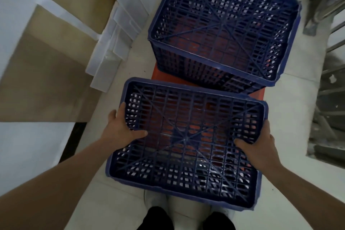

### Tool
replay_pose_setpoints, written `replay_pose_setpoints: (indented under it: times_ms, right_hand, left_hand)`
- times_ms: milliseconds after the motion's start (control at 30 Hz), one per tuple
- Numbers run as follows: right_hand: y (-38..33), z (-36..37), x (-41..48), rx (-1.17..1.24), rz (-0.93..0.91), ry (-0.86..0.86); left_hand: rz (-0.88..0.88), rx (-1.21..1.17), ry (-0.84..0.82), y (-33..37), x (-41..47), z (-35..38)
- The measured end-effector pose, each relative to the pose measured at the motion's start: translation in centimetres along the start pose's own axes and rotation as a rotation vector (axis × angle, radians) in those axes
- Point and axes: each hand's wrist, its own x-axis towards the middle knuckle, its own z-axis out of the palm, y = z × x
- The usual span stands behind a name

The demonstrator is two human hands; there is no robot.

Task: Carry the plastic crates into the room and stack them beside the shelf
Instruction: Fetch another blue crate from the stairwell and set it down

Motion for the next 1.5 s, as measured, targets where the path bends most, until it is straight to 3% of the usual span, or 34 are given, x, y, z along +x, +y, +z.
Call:
replay_pose_setpoints:
  times_ms: [267,400,733,1000,1233,1500]
  right_hand:
    - [-0.6,0.0,-1.4,0.073,0.004,0.093]
    - [-2.7,-2.3,-5.2,0.109,0.011,0.097]
    - [-13.2,-14.7,-15.8,0.207,0.049,0.199]
    - [-22.3,-24.0,-22.3,0.267,0.02,0.315]
    - [-28.3,-29.8,-20.9,0.362,0.003,0.381]
    - [-33.5,-36.0,-14.5,0.453,0.019,0.32]
  left_hand:
    - [-0.138,-0.152,0.017,-1.3,0.7,-0.7]
    - [-0.152,-0.162,0.02,-1.2,-3.0,-3.3]
    - [-0.126,-0.305,0.06,6.6,-16.0,-18.7]
    - [0.021,-0.297,0.114,15.0,-21.4,-30.8]
    - [0.1,-0.412,0.183,22.6,-22.4,-35.7]
    - [0.116,-0.605,0.242,31.1,-19.2,-37.0]
